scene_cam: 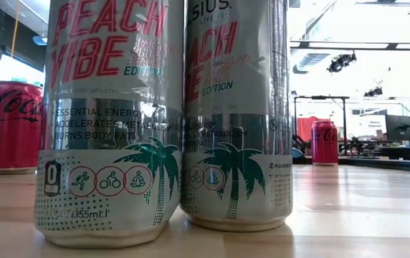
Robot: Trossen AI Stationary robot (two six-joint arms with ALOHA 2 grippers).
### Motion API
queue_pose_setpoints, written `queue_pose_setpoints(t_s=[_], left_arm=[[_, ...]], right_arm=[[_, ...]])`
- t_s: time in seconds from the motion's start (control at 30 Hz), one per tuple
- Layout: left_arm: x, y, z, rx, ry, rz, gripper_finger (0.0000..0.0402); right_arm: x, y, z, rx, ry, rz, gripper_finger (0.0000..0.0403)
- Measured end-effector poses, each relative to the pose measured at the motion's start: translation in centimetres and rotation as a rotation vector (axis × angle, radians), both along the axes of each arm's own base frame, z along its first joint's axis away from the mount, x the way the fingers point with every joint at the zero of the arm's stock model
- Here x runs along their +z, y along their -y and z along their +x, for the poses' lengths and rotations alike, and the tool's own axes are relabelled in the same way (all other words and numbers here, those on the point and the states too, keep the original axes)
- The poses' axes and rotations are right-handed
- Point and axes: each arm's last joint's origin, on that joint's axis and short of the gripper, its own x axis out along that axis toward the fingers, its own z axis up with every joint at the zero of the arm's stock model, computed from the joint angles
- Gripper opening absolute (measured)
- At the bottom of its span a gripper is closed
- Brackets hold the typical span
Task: Place canned beverage on shelf
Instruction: Put the middle pink soda can on the shelf
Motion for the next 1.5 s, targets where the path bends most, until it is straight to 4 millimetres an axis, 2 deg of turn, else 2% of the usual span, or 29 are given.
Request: queue_pose_setpoints(t_s=[0.27,0.53,0.67,0.83,0.97,1.07,1.2,1.5], left_arm=[[-0.7,0.8,1.0,-0.067,0.040,0.005,0.0349],[-0.4,0.2,1.1,-0.050,0.033,0.031,0.0349],[0.1,-0.1,0.9,-0.039,0.039,0.040,0.0349],[1.8,-0.2,0.1,-0.024,0.090,0.022,0.0349],[1.8,0.3,-0.4,-0.019,0.092,-0.039,0.0349],[1.5,0.8,-0.6,-0.013,0.087,-0.070,0.0349],[0.8,1.2,-0.8,0.003,0.093,-0.018,0.0349],[0.1,1.5,-0.5,0.035,0.096,-0.029,0.0349]], right_arm=[[0.0,-0.8,-0.6,-0.047,-0.002,0.036,0.0362],[0.0,-0.8,-0.6,-0.060,-0.001,0.042,0.0362],[0.0,-0.8,-0.6,-0.060,-0.001,0.041,0.0362],[0.0,-0.7,-0.6,-0.060,0.001,0.035,0.0362],[0.0,-0.7,-0.5,-0.074,0.018,0.012,0.0362],[0.0,-0.6,-0.5,-0.078,0.024,0.004,0.0362],[0.0,-0.6,-0.5,-0.077,0.024,0.003,0.0362],[0.0,-0.6,-0.5,-0.105,0.023,0.021,0.0362]])
